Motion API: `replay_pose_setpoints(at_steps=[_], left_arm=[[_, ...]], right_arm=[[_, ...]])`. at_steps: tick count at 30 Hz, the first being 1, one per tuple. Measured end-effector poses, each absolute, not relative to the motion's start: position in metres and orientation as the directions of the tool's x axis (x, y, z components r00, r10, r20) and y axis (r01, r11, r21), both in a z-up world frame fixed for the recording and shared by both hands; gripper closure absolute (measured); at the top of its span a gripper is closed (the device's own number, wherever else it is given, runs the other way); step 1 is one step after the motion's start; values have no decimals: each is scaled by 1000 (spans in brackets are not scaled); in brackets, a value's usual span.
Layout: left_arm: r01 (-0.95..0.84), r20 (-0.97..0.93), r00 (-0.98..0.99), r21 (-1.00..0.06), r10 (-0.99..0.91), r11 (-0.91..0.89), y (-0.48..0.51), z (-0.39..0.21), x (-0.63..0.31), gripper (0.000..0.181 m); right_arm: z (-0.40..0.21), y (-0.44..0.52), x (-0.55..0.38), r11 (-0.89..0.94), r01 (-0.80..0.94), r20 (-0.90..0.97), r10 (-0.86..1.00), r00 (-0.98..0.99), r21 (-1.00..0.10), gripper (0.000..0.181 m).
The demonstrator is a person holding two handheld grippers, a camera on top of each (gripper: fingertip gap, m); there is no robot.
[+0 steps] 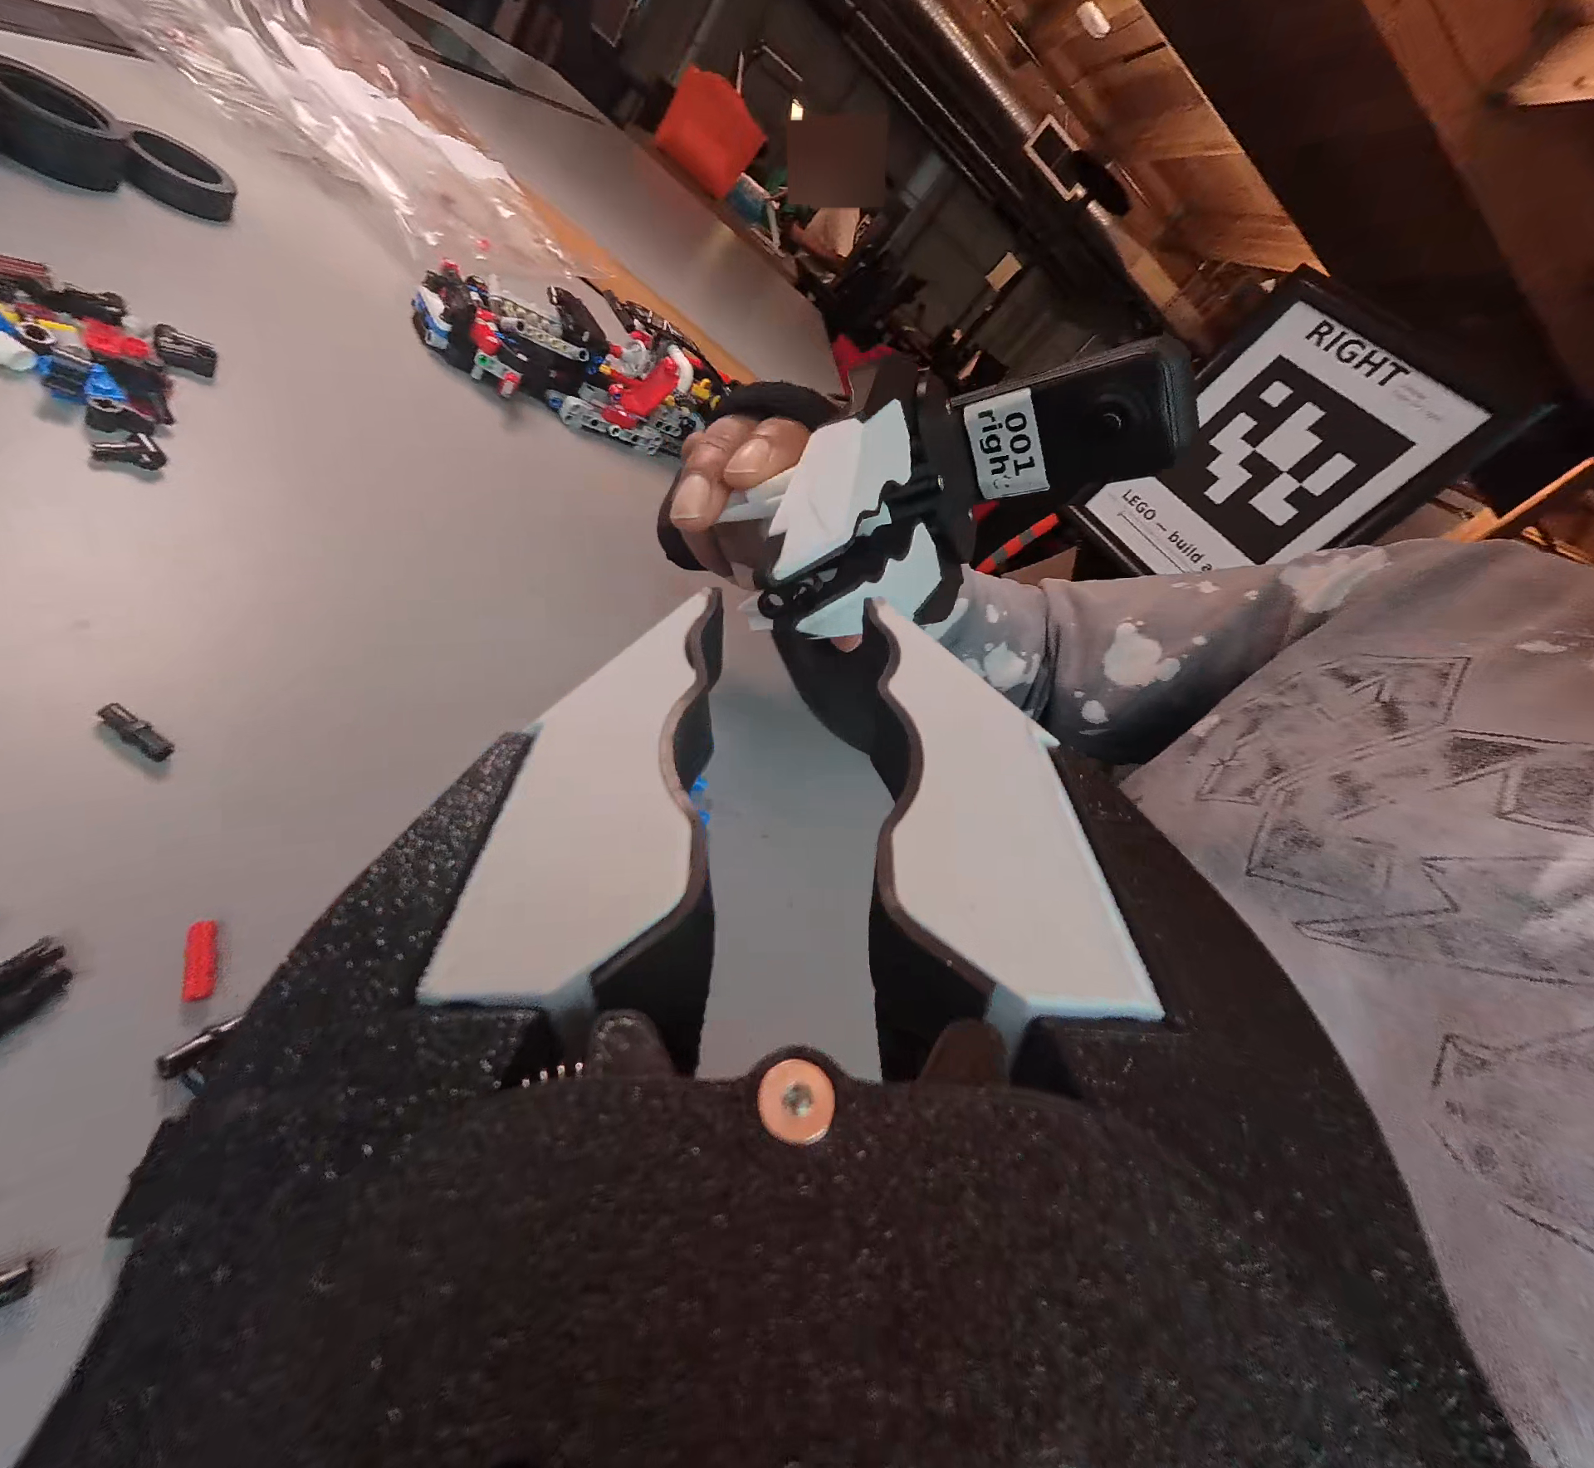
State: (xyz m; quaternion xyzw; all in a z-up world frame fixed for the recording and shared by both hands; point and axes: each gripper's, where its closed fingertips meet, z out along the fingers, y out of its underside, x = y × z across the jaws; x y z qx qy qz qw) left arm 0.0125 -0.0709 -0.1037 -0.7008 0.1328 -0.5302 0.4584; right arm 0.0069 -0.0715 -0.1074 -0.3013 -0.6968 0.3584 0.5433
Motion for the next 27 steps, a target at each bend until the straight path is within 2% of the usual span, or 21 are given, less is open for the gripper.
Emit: replay_pose_setpoints(at_steps=[1,5,9,11,13,14,16,17,19,22,25,27], left_arm=[[301,629,392,-777,-671,-553,-71,-104,14,153],[282,647,365,-762,-669,-583,-76,-107,21,167],[291,655,350,-756,-670,-587,-79,-102,20,168],[261,596,413,-802,-688,-537,-79,-97,17,168],[204,461,574,-881,-676,-427,-75,-83,-2,168],[156,358,691,-922,-628,-354,-72,-72,-22,168],[5,105,910,-970,-402,-242,-70,-50,-86,168],[-86,-22,967,-966,-256,-245,-75,-45,-124,168],[-166,-183,983,-902,5,-398,-93,-56,-198,167],[-55,-232,950,-783,208,-620,-123,-98,-269,167],[-8,-250,931,-744,267,-668,-132,-122,-290,167],[-10,-257,926,-748,276,-664,-129,-123,-290,153]], right_arm=[[-108,-74,7,577,32,555,798,-235,-816,174],[-109,-80,6,631,28,609,759,-232,-776,174],[-104,-83,5,656,10,641,740,-204,-754,168],[-97,-83,4,637,-11,628,757,-182,-771,164],[-98,-74,7,554,44,531,816,-228,-831,160],[-105,-72,11,487,104,440,848,-296,-868,158],[-131,-69,29,388,268,244,862,-444,-882,158],[-148,-67,40,368,367,156,856,-493,-854,157],[-179,-64,61,349,531,10,842,-540,-773,150],[-205,-63,74,358,632,-70,833,-549,-688,147],[-222,-65,78,413,668,-54,826,-561,-619,144],[-221,-64,77,433,662,-26,826,-563,-612,164]])
